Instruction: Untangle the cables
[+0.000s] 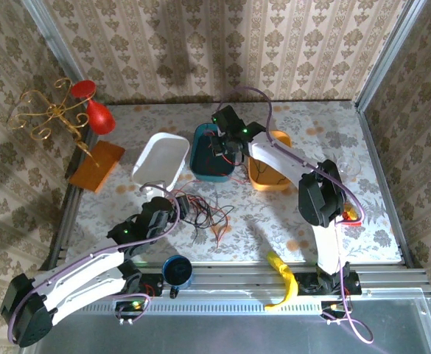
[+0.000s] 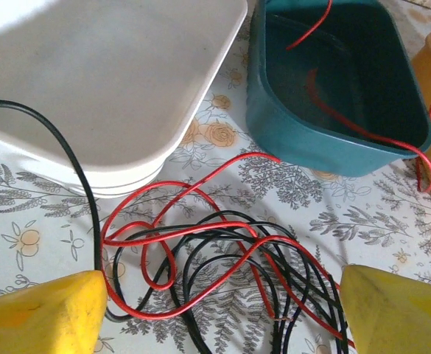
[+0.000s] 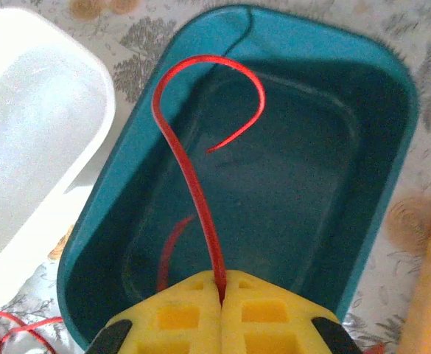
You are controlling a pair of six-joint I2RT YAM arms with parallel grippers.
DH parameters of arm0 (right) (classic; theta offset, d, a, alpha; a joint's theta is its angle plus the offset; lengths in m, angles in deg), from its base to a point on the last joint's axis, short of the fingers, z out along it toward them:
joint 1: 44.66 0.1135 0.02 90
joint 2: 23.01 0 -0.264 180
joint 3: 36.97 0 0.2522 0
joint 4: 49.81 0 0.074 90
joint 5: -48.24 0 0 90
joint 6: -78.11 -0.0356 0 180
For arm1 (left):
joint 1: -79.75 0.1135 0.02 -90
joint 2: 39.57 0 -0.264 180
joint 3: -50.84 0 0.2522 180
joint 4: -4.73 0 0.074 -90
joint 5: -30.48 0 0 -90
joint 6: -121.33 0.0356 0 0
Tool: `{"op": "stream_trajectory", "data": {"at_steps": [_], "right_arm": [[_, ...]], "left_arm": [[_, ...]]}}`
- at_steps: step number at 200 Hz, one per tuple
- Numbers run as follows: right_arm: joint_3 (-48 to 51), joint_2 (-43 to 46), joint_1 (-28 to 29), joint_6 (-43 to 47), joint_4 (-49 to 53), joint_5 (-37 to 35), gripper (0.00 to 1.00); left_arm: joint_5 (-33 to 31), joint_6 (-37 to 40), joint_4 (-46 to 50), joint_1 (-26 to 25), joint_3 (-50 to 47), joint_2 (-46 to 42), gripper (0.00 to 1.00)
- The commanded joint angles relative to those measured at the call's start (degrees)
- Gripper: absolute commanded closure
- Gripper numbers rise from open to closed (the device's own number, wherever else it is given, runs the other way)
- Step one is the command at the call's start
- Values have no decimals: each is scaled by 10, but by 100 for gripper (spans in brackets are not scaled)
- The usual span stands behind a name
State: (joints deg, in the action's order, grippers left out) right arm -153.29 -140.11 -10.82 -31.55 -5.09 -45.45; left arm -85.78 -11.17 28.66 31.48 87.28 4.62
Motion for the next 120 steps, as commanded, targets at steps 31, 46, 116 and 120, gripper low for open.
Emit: {"op": "stream_trajectory", "data": {"at_steps": [31,46,116,120], "right_arm": [[-1,53,-19,-62,-45,65,100],[-27,67,-19,-51,-38,49,100],[-202,17,-21,-22,15,74,100],[-210,10,-21,-23,16,78,100]], "left_arm": [[-5,-8,9,5,2,6,16],[-1,-8,3,5,3,15,16],[9,-1,-15,5,13,49,16],[9,0,-14,5,15,49,16]]}}
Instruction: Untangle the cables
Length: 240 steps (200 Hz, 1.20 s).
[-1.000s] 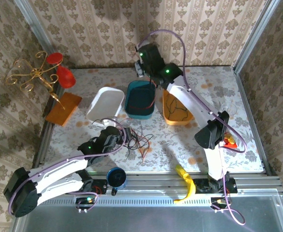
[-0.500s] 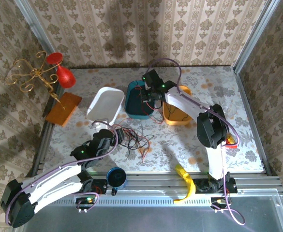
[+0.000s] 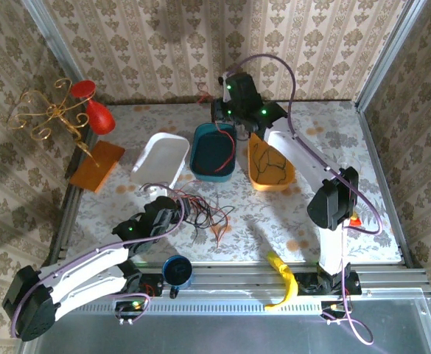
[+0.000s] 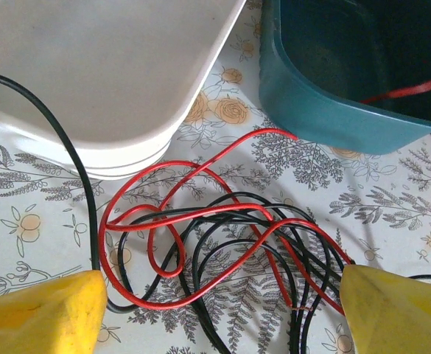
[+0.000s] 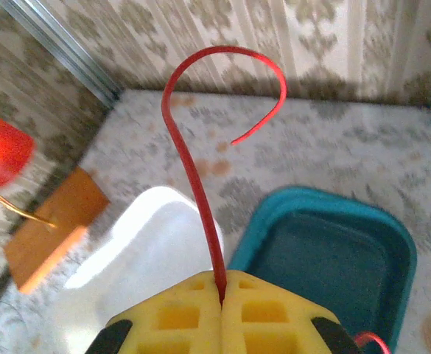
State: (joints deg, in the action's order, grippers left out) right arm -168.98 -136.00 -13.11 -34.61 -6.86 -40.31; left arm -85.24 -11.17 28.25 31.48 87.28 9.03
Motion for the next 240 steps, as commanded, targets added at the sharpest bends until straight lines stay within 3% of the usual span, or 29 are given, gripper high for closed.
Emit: {"op": "stream_trajectory", "data": {"at_steps": [1,49,85,171,240], "right_arm": [[-55,-32,2,7,34,28,100],[-85,-86,-6,-38,19,86,100],[-5,-83,-14,-67,-50,136,100],[237,6,-44,-101,-119,93,100],[251,-18,-39,-106,-58,74,100]], "left_arm": [[3,0,-10,5,15,6,16],[6,8,-4,5,21,8,16],[6,4,-6,5,14,7,16],[8,0,-18,5,9,12,16],[10,3,-22,5,17,21,16]]}}
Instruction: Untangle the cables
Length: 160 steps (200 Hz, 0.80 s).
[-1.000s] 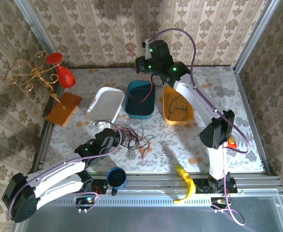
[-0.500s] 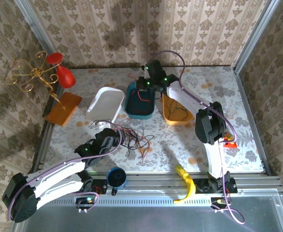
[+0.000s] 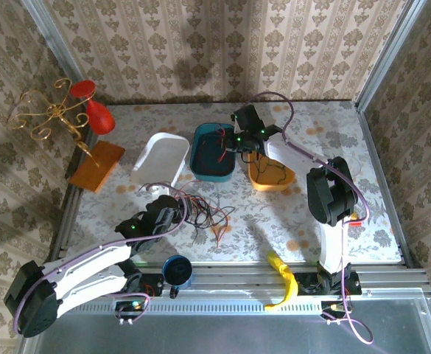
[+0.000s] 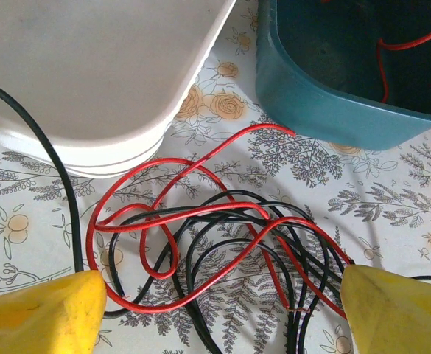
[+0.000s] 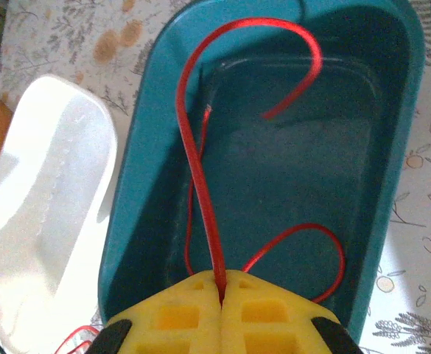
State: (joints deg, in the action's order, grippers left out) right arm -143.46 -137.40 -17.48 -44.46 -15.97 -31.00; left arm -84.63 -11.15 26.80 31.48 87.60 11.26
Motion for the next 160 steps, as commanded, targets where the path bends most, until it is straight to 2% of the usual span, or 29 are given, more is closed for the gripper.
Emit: {"op": "stream_trajectory", "data": {"at_steps": [1,74,88,105,114,128,160], "right_arm": [[-5,-5,5,-7,34,-19,100],[-102,-85,28,4,134,-62,100],[-104,-76,27,8,143,-80,88],[-101,-50,27,20,144,-108,67],[-100,-36,27,27,145,-122,61],[-101,-19,27,38,149,-134,57],[-90,16,26,53,160,-158,56]], "left_arm": [[4,3,-8,5,13,-1,16],[6,1,-5,3,21,6,16],[7,1,-7,3,23,4,16],[1,0,1,3,27,4,16],[-4,0,6,3,30,5,16],[-11,-3,12,4,33,6,16],[-22,-10,29,5,40,6,16]]}}
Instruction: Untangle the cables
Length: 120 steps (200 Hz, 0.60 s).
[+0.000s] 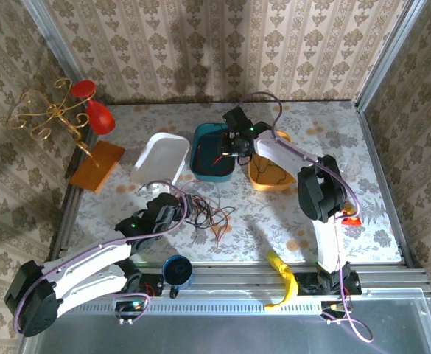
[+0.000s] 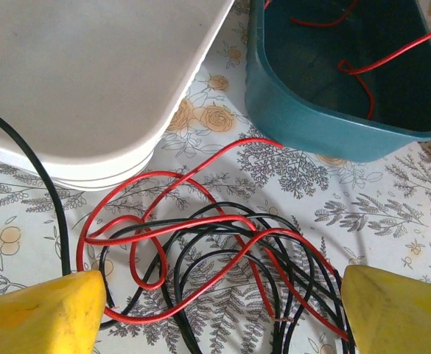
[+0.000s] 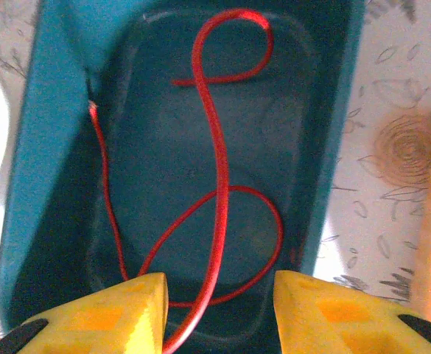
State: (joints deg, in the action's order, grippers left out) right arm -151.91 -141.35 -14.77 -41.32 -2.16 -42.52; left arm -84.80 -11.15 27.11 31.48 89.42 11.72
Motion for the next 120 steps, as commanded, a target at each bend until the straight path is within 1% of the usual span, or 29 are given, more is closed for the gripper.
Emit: {"op": "stream_trajectory", "data": {"at_steps": [1,48,70,99,120], "right_arm": [[-5,57,-1,22,22,-43,56],[57,122,0,39,12,-46,56],[108,158,6,51,5,-24,57],[198,215,31,77,-11,-1,57],[260,253,60,98,-27,27,57]], "left_arm": [[-21,-11,26,5,22,2,16],[-24,-9,33,6,28,5,15],[-23,-5,36,7,32,11,15],[-23,-14,37,6,30,17,16],[-36,-32,55,6,31,24,16]]}}
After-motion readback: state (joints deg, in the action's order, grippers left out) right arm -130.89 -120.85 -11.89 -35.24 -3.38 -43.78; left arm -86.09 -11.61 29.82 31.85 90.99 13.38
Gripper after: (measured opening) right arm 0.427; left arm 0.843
